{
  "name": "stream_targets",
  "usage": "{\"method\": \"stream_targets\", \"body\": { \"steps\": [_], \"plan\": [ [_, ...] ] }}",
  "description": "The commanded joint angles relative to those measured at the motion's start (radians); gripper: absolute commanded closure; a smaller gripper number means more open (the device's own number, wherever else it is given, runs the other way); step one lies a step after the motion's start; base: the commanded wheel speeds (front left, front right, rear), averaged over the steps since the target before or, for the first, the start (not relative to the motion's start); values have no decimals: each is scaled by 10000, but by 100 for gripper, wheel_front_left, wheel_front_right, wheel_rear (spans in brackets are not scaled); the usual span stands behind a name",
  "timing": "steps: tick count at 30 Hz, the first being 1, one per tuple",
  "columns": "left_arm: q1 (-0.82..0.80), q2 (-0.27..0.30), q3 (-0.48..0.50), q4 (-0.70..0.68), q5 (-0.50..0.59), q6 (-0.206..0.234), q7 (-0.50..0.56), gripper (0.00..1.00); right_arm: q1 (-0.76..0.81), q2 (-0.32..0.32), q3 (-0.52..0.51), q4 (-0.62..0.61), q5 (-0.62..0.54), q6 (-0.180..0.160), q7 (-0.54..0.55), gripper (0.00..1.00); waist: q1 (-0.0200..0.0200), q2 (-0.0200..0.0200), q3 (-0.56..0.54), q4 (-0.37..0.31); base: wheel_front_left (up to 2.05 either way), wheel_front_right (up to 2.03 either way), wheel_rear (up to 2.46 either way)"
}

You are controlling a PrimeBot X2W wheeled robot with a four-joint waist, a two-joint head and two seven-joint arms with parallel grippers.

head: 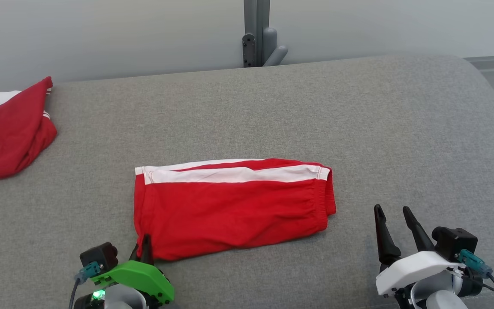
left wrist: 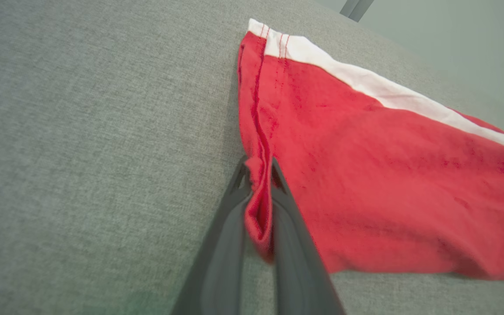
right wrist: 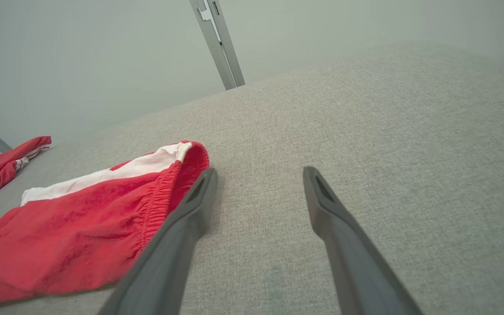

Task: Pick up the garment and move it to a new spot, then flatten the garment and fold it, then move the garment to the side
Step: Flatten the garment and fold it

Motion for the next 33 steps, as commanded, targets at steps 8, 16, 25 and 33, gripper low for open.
{"method": "stream_targets", "body": {
  "steps": [8,16,25,33],
  "plan": [
    [608,94,-295,-1432,329,585,-42,0,95,-18,183,120,-16,-14,100,0,0,0,-223,145,0,0,0],
    [1537,225,368,-4238,1895,781,-40,0,-27,-15,532,472,418,-13,340,0,0,0,-389,533,0,0,0],
    [2367,88,616,-5683,2701,722,-41,0,-989,-29,1318,1835,1454,-13,564,0,0,0,-242,1292,0,0,0],
    [2407,32,694,-5878,2871,764,-41,0,-1799,-12,1365,3877,3060,-11,318,0,0,0,34,1892,0,0,0]
  ]
}}
